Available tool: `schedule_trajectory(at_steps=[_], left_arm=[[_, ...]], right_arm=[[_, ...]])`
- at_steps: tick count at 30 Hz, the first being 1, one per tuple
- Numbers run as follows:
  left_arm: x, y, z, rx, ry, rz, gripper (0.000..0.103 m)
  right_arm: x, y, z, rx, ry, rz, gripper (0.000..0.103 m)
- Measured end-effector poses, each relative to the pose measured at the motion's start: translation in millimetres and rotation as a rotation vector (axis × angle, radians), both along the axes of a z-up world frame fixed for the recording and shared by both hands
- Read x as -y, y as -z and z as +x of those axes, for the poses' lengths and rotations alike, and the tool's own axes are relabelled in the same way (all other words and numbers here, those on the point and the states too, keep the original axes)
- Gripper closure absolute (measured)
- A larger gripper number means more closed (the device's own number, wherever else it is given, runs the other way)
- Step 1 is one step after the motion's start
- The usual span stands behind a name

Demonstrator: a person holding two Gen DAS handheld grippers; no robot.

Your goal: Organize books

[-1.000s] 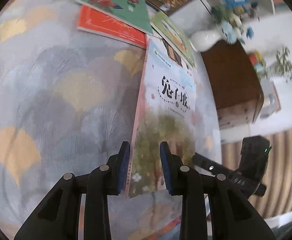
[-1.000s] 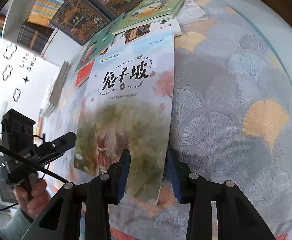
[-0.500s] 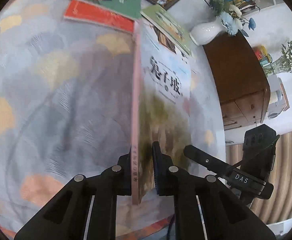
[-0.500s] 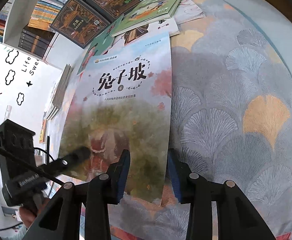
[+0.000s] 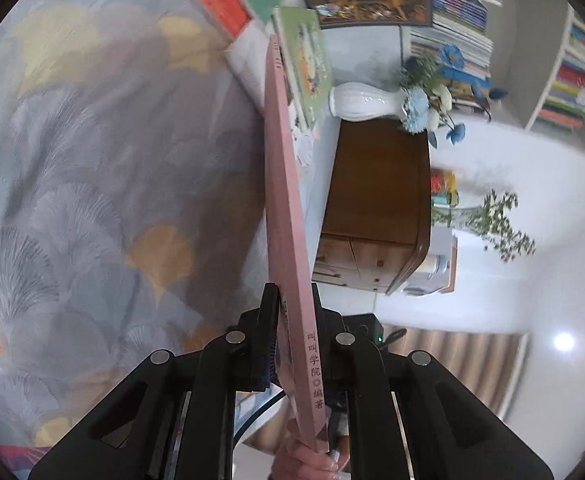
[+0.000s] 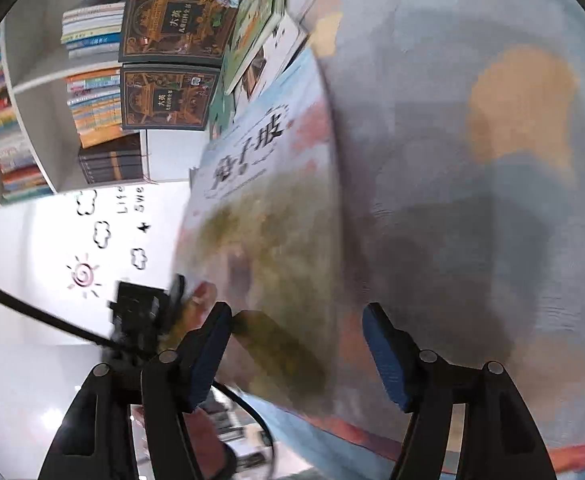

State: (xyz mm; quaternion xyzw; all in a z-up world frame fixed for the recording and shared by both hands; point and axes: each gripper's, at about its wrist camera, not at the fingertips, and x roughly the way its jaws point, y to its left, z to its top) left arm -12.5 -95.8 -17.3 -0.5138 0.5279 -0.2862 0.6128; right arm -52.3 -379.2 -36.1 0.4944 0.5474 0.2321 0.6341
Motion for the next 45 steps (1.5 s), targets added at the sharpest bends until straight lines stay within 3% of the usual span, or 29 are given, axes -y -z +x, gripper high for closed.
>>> schedule_trajectory(at_steps=[1, 4, 7, 11, 13, 17, 21, 25, 33, 37, 40, 45], left_arm=[[0, 0, 0, -0.002, 0.0, 0.016, 0.094], [-11, -10, -13, 0.026, 0.035, 0.145, 0.094], [-1, -25, -15, 0.103, 0.112, 0.378, 0.094], [13, -44, -23, 0.217, 0.172, 0.593, 0.094], [14, -55, -26, 0.269, 0.187, 0.646, 0.094], [2, -71, -32, 0.343, 0.204, 0.659, 0.093], [-32, -87, -33, 0.38, 0.184, 0.617, 0.093], [-84, -108, -33, 0.41, 0.106, 0.578, 0.093], [-216, -144, -5, 0.467, -0.068, 0.67, 0.092], [-284, -142, 22, 0.436, -0.149, 0.724, 0.092], [-329, -128, 46, 0.388, -0.198, 0.722, 0.092], [-370, -101, 83, 0.333, -0.22, 0.729, 0.091]], right_arm=[[-3, -4, 2, 0.013, 0.0, -0.022, 0.056], [-10, -23, 2, 0.065, -0.023, -0.194, 0.07], [-27, -44, 2, 0.139, -0.087, -0.38, 0.074], [-66, -75, -6, 0.271, -0.194, -0.63, 0.075], [-86, -91, -14, 0.349, -0.244, -0.742, 0.075], [-113, -114, -29, 0.445, -0.297, -0.838, 0.075], [-131, -136, -31, 0.489, -0.297, -0.807, 0.076], [-179, -161, -16, 0.569, -0.321, -0.792, 0.075], [-310, -174, 47, 0.684, -0.407, -0.745, 0.074], [-378, -160, 98, 0.623, -0.479, -0.651, 0.073], [-420, -144, 134, 0.551, -0.493, -0.595, 0.073], [-469, -125, 170, 0.485, -0.507, -0.634, 0.073]])
